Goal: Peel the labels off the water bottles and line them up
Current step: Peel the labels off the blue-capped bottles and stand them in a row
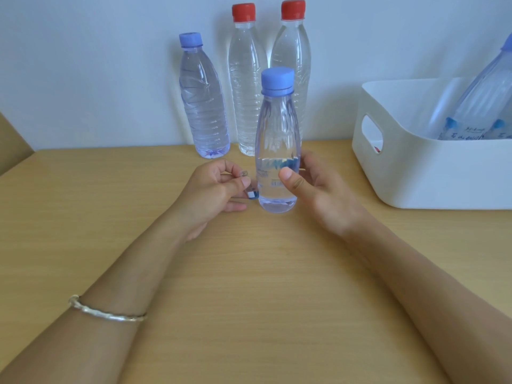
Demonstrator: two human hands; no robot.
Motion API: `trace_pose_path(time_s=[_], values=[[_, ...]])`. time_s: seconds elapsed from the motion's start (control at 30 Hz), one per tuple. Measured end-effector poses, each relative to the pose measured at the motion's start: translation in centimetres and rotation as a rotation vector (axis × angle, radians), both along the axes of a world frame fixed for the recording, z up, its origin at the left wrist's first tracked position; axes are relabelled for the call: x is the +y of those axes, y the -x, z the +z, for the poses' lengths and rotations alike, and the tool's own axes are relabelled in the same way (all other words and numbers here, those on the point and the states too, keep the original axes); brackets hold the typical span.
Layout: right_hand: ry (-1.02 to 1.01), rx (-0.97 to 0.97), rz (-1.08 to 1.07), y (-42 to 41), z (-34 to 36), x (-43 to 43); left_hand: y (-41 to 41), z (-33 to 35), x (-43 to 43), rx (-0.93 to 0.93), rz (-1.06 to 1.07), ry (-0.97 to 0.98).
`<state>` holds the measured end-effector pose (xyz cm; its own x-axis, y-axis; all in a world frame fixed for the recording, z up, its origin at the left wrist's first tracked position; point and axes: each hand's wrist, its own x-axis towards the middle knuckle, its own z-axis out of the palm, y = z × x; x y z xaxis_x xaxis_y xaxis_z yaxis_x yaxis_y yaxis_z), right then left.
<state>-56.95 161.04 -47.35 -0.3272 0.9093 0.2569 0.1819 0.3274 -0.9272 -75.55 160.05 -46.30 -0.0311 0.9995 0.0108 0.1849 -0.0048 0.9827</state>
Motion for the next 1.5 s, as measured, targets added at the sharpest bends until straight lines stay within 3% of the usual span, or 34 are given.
trace_pose_path(time_s=[0.4,0.67,0.8,0.93,1.03,1.13,1.23,1.33,1.5], values=[[0.073,0.107,0.198,-0.8,0.4,0.2,0.6,0.0,-0.1,0.101,-0.097,-0.035],[-0.01,-0.004,0.017,0.1,0.5,-0.5,0.3,0.1,-0.3,0.195,-0.129,-0.145],[-0.082,-0.024,-0.038,0.5,0.6,-0.8,0.4,0.0,-0.3,0.179,-0.175,-0.175],[-0.029,-0.015,-0.027,0.2,0.3,-0.4,0.4,0.2,-0.6,0.147,-0.254,-0.191],[0.04,0.033,0.062,0.0,0.2,-0.1,0.4,0.5,-0.3,-0.004,-0.162,-0.167],[0.094,0.066,0.122,0.0,0.2,0.0,0.3,0.5,-0.2,0.002,-0.071,-0.211],[0.102,0.087,0.159,0.2,0.0,-0.1,0.1,0.4,-0.6,-0.012,-0.205,-0.209],[0.068,0.055,0.1,0.7,-0.3,-0.3,0.3,0.3,-0.8,-0.032,-0.338,-0.207],[0.007,0.021,-0.175,0.2,-0.1,0.4,0.2,-0.1,-0.7,0.132,-0.262,-0.256]])
